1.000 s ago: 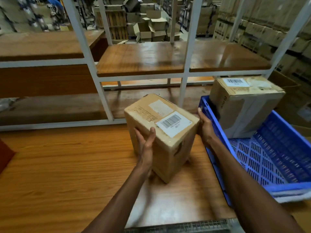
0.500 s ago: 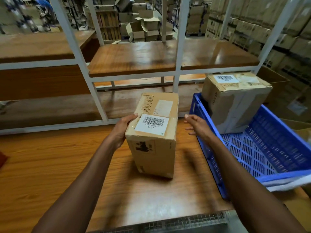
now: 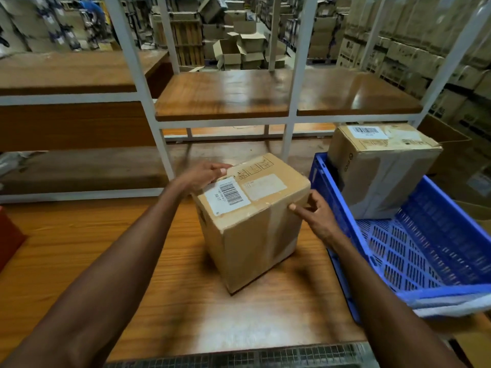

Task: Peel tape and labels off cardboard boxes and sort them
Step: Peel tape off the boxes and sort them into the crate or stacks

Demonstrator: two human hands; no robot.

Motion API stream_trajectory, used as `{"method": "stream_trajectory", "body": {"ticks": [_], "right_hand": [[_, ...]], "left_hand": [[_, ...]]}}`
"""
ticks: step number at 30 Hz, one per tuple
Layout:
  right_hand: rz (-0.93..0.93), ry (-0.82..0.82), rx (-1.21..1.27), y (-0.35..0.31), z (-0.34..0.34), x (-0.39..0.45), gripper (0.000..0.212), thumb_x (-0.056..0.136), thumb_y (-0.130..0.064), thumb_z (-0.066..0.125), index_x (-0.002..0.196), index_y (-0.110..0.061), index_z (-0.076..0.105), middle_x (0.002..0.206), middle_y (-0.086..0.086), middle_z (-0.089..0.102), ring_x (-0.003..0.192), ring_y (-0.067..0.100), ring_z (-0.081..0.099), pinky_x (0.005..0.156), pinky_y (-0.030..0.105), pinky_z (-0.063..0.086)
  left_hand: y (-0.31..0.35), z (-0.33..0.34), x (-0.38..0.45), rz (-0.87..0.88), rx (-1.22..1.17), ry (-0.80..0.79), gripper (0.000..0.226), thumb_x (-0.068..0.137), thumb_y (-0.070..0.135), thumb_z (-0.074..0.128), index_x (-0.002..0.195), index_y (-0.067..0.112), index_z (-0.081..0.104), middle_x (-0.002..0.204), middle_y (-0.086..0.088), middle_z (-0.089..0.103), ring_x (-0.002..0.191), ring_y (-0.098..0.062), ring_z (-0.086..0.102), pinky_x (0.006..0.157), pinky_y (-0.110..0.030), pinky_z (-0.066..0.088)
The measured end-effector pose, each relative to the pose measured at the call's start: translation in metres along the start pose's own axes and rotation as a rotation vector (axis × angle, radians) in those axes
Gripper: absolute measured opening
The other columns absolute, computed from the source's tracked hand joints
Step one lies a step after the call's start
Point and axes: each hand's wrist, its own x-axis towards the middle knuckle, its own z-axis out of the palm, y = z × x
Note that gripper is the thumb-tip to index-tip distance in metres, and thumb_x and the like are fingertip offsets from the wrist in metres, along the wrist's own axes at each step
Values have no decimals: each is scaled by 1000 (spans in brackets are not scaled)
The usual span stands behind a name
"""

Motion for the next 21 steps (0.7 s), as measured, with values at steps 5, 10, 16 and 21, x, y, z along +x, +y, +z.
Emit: {"method": "stream_trajectory", "body": {"ticks": [5,10,16,21], "right_hand": [[-48,241,46,26,22,-29,30,90,-25,79,116,-21,64,120,-9,67,110,6,63,84,25,56],[57,227,55,35,5,-36,26,104,-42,55,109,-24,72,113,-4,76,106,17,72,94,42,54],[156,93,45,29,1,-21,40,109,-52,35,142,-40,54,141,-8,60,122,21,61,105,48,44],[256,-58,149,29,9,3,38,109,-49,33,133,-42,62,138,-4,65,134,23,55,116,53,40]], "left_hand": [[-3,21,10,93,-15,354,27,98,20,69,124,14,73,121,0,74,103,-10,69,90,-30,57],[-23,17,-9,77,-674,534,35,104,46,53,128,23,64,122,1,70,109,-17,70,86,-35,60],[-83,72,-52,-45,-951,577,72,94,71,47,146,22,55,143,-3,61,137,-23,53,120,-55,34],[-100,143,-83,-167,-1112,503,89,84,79,58,150,20,52,143,-14,62,132,-34,59,111,-59,44]]}}
